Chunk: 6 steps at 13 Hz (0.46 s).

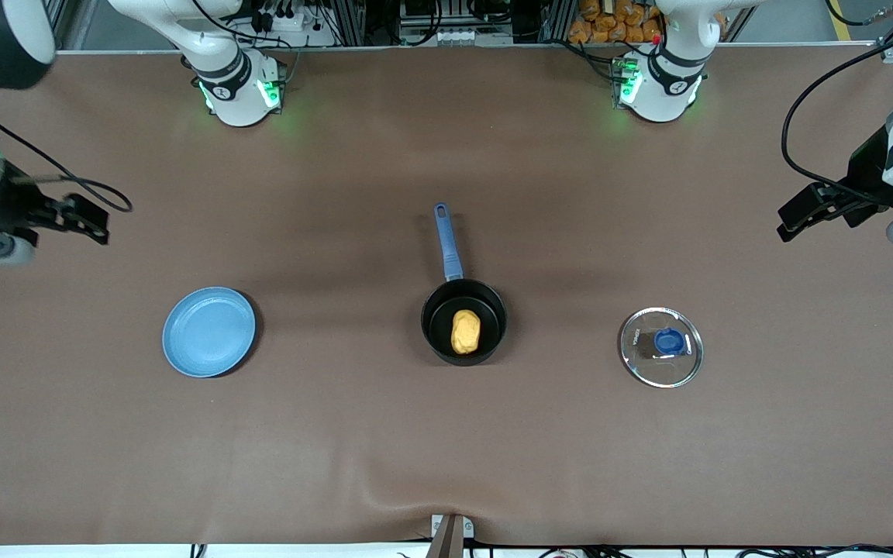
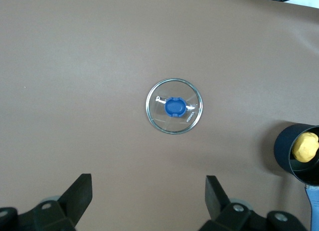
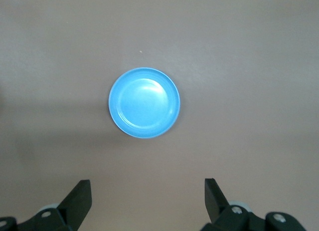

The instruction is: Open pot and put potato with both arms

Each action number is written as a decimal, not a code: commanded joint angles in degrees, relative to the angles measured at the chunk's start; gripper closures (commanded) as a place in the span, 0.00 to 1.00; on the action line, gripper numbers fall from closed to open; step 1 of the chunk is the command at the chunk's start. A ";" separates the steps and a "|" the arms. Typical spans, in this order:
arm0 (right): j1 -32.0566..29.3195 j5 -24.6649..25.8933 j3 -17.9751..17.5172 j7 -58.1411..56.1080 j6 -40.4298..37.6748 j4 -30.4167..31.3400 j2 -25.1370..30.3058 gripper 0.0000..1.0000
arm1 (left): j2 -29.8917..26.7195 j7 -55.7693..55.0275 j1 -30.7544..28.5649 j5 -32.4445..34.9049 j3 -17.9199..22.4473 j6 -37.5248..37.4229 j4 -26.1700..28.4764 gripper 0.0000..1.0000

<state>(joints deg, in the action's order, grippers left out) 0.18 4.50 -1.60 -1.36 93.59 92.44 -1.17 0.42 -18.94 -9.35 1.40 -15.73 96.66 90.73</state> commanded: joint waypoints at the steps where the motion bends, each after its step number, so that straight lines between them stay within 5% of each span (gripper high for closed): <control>1: -1.93 -0.98 0.02 -2.93 -0.42 3.45 5.20 0.00 | 0.46 1.81 -0.58 -1.58 0.00 -1.38 -1.78 0.00; 6: -3.77 -4.57 1.69 -7.41 -1.48 2.92 7.06 0.00 | -0.06 2.42 -1.29 -2.63 0.79 -1.47 -1.69 0.00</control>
<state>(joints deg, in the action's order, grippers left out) -1.78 2.51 -0.29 -5.45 91.87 93.82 4.27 0.41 -18.91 -9.62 1.18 -15.19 96.62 90.27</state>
